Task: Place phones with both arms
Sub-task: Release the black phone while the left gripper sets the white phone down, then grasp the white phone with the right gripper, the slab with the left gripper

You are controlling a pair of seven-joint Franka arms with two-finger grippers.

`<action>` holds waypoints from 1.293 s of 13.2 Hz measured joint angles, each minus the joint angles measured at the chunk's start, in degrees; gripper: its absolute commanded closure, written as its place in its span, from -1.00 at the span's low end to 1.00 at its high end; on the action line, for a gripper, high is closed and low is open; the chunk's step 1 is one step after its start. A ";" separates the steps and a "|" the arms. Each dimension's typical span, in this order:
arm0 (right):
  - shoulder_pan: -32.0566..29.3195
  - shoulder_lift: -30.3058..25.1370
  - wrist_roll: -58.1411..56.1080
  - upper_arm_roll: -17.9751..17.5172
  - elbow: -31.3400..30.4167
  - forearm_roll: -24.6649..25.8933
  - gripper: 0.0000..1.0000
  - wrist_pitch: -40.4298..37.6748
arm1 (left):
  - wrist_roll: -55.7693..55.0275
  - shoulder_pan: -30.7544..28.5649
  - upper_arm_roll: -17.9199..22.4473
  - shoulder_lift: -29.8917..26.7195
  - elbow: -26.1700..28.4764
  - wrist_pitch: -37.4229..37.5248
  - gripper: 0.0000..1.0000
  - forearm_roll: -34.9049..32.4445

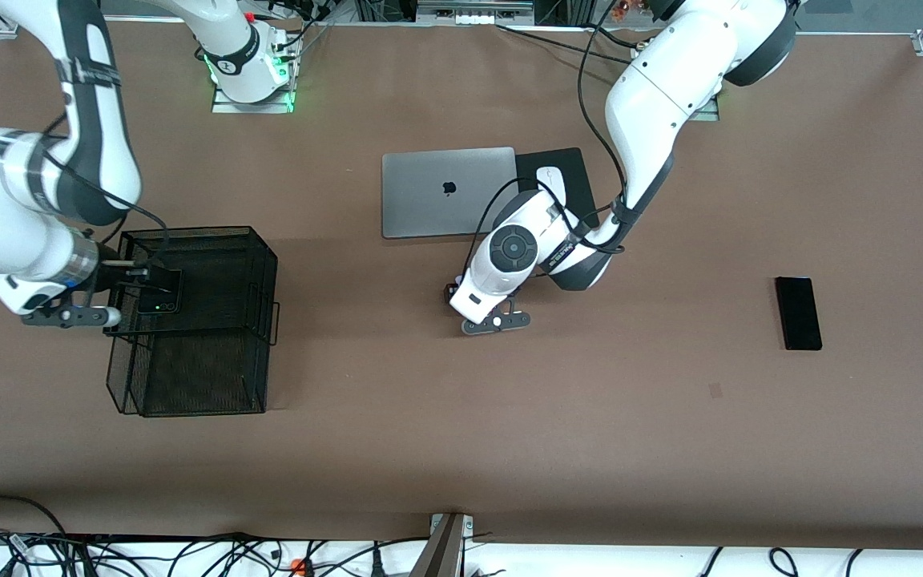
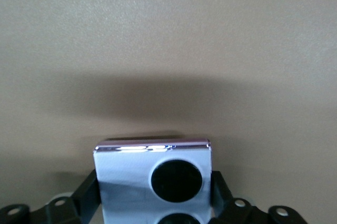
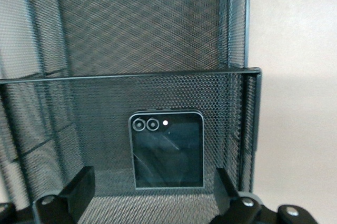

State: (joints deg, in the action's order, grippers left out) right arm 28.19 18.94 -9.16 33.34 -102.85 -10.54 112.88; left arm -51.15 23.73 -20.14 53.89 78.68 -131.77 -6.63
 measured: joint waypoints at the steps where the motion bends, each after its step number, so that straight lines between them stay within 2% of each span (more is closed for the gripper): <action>1: -0.02 -0.08 0.00 0.17 2.09 0.00 -1.00 -2.46 | -0.07 0.00 0.00 -0.03 -0.47 -0.11 -1.00 0.00; 4: -0.06 -0.12 0.00 0.86 7.45 0.01 -1.00 -8.61 | -0.15 -0.42 0.09 -0.80 -2.18 0.50 -1.00 0.00; 5: -0.06 -0.13 0.00 0.92 9.24 0.01 -1.00 -10.35 | -0.15 -0.98 0.24 -1.92 -2.74 3.07 -1.00 0.00; 7: 0.09 -0.13 1.57 -0.06 12.06 -0.01 -1.00 -11.82 | -0.08 -3.74 0.55 -6.25 -3.90 13.10 -1.00 -0.01; 8: 0.16 -0.14 4.01 -1.76 13.14 -0.03 -1.00 -11.98 | 0.76 -5.75 0.61 -9.00 -4.12 18.56 -1.00 -0.03; 10: 0.49 -0.03 12.43 -7.47 14.47 0.03 -1.00 -12.03 | 7.00 -10.31 0.88 -14.00 -4.11 28.95 -1.00 -0.07; 12: 1.08 0.81 22.75 -14.36 15.81 1.18 -1.00 -11.92 | 16.57 -16.14 1.56 -16.68 -3.97 36.20 -1.00 -0.38; 15: 2.60 5.52 39.66 -24.16 21.53 3.09 -1.00 -11.40 | 28.83 -25.59 1.92 -17.06 -3.39 40.48 -1.00 -7.18; 17: 5.32 10.90 48.49 -28.15 27.09 3.94 -1.00 -9.86 | 36.38 -30.54 2.07 -16.97 -2.84 40.73 -1.00 -10.48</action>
State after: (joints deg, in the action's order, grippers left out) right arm 33.50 29.83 39.33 5.19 -75.76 -6.61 103.02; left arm -14.77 -6.81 -18.07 36.92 75.84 -91.04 -17.11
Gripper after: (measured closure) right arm 0.000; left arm 0.000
